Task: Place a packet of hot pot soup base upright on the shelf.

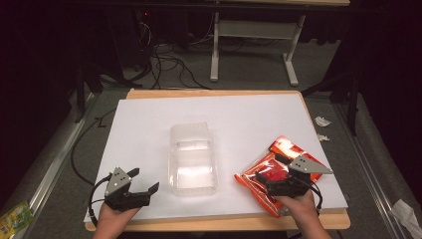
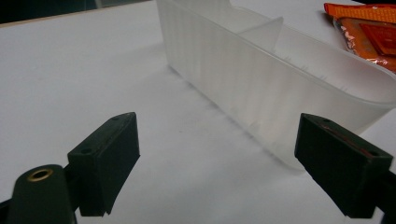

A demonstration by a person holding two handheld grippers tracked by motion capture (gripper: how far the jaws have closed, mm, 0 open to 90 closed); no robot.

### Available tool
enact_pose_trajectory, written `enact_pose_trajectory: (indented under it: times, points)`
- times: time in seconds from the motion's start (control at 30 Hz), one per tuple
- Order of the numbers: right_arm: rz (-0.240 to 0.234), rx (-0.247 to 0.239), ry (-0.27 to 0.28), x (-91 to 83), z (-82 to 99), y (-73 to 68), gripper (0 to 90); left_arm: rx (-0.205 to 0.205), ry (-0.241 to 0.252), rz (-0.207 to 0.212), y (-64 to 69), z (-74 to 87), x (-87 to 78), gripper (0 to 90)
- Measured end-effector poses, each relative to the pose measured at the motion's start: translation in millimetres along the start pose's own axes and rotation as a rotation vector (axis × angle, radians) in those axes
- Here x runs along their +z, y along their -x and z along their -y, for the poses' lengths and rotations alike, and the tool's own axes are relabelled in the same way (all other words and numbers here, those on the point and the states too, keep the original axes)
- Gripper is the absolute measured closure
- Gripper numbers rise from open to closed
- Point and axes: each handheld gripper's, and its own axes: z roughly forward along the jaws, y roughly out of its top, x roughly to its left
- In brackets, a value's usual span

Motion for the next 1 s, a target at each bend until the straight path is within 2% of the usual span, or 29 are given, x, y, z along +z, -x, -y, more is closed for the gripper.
enact_pose_trajectory:
  times: [0.2,0.53,0.7,0.87,0.9,0.93,0.97,1.0]
  points:
    - [0.008,0.014,0.008,-3.1,1.2,6.1,0.0,0.003,-0.004,0.009,1.3,0.1,1.5,14.5]
    - [0.003,0.014,0.018,-4.9,0.6,7.5,0.0,0.008,-0.004,0.011,1.1,0.1,0.9,14.5]
    - [0.016,0.033,0.015,-9.1,0.4,15.7,0.0,0.017,-0.007,0.006,1.4,0.2,1.1,14.5]
    - [0.085,0.069,0.013,-20.0,4.7,38.5,0.2,0.023,-0.014,0.016,2.8,0.2,2.1,14.5]
    - [0.085,0.069,0.013,-20.0,4.7,38.5,0.2,0.023,-0.014,0.016,2.8,0.2,2.1,14.5]
    - [0.098,0.095,0.01,-23.9,6.3,47.4,0.2,0.025,-0.014,0.015,3.2,0.3,2.4,14.5]
    - [0.098,0.095,0.01,-23.9,6.3,47.4,0.2,0.03,-0.017,0.017,3.3,0.3,2.4,14.5]
    - [0.113,0.115,0.017,-27.9,8.2,56.5,0.1,0.032,-0.017,0.016,3.7,0.4,3.0,14.5]
